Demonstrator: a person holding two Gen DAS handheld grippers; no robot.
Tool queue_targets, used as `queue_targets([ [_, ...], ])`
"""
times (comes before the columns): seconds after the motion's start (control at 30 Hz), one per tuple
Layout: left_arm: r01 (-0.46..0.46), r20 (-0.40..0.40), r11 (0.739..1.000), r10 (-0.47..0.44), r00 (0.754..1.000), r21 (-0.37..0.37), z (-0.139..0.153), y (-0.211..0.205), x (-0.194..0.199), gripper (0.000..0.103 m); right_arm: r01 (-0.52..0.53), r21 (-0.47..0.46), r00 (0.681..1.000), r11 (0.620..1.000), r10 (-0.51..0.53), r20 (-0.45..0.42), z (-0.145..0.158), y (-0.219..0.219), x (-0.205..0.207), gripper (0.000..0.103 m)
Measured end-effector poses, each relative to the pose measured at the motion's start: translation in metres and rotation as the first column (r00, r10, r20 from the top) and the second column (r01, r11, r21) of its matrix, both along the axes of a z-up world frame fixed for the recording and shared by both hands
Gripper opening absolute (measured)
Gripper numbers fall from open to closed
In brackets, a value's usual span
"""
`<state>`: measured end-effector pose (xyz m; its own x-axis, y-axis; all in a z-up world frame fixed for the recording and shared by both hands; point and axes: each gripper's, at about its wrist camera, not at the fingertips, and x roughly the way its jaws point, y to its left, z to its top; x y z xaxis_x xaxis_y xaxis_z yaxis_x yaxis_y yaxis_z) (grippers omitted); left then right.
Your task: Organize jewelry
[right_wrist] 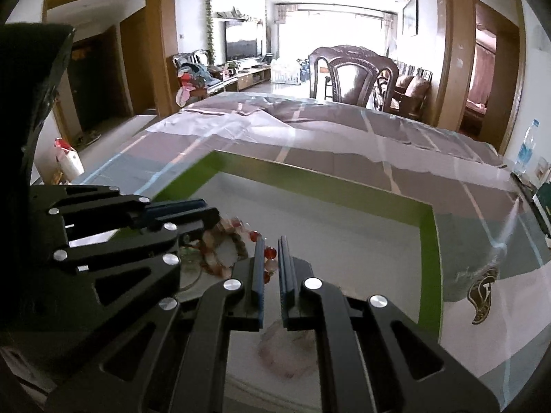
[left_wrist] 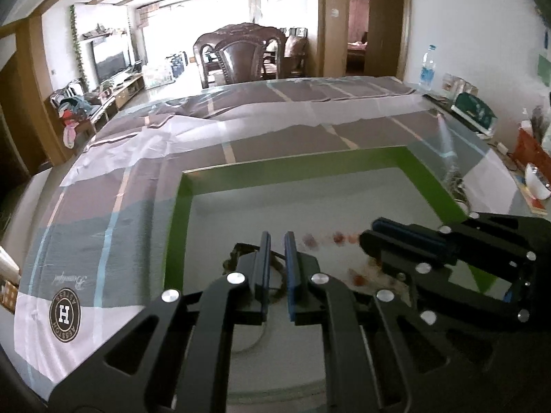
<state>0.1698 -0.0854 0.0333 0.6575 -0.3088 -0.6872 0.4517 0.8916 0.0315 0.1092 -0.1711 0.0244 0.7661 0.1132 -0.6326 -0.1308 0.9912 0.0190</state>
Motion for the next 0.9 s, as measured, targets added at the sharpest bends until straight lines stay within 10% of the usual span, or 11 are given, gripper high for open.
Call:
queue_targets([
  [0.37, -0.096, 0.074, 0.995, 0.097, 0.992, -0.014, 0.009, 0.018, -0.015, 0.064, 0.141, 0.019, 0.987, 0.99, -0.143, 0.071, 0.008, -0.014, -0.03, 0.061],
  [0.6, -0.142, 0.143, 0.985, 0.155, 0.978, -0.095, 0.026, 0.045, -0.078, 0.075, 0.207, 0.042, 0.963, 0.977, -0.211, 0.168, 0.022, -0.01, -0.093, 0.086],
  [0.9, -0.163, 0.143, 0.984, 0.173, 0.975, -0.078, 0.015, 0.055, -0.129, 0.08, 0.244, 0.043, 0.956, 0.969, -0.248, 0.155, 0.014, -0.009, -0.13, 0.094],
])
